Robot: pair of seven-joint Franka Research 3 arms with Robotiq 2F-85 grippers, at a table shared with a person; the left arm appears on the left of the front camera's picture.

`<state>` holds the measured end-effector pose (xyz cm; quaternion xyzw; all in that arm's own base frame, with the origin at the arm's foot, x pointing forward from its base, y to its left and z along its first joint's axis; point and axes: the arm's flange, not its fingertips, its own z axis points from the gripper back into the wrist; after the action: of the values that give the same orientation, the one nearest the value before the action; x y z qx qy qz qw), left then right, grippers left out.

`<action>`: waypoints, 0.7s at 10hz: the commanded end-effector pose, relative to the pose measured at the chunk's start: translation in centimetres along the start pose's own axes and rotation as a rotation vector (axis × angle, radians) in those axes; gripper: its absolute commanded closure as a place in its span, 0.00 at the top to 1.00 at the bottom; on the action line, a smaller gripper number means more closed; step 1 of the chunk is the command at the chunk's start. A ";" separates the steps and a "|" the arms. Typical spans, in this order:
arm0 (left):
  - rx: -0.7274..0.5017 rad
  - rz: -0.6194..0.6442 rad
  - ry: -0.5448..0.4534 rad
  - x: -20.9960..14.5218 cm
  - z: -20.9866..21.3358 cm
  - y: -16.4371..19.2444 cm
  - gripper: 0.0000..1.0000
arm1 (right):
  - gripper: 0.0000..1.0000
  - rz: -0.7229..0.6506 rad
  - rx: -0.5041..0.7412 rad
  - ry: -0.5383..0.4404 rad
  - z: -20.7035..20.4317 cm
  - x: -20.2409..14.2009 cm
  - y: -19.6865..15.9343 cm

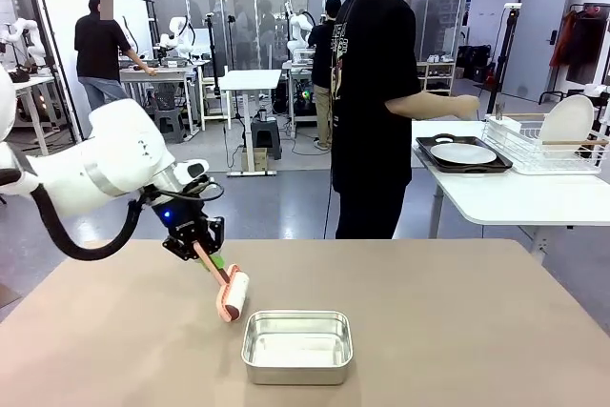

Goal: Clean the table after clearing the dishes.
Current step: When the right (or left) Handle tray is removed, use the right hand (or left hand) to clean the right (or left) side of the table with the Lint Roller.

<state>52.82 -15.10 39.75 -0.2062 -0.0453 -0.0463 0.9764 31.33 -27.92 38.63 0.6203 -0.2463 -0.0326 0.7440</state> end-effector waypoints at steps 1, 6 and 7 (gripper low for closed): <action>-0.046 0.014 -0.071 -1.5 0.0 1.6 0.21 | 0.93 0.005 0.008 -0.006 -0.1 -0.3 0.4; 0.040 0.075 -0.079 -1.2 -0.8 5.0 0.21 | 0.93 0.005 0.008 -0.006 -0.1 -0.3 0.4; 0.025 0.059 -0.084 -1.1 -0.9 5.9 0.21 | 0.93 0.005 0.008 -0.006 -0.1 -0.3 0.4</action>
<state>52.64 -11.34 38.47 -0.2149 -0.0605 -0.0026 0.9748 31.34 -27.92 38.64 0.6203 -0.2463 -0.0325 0.7440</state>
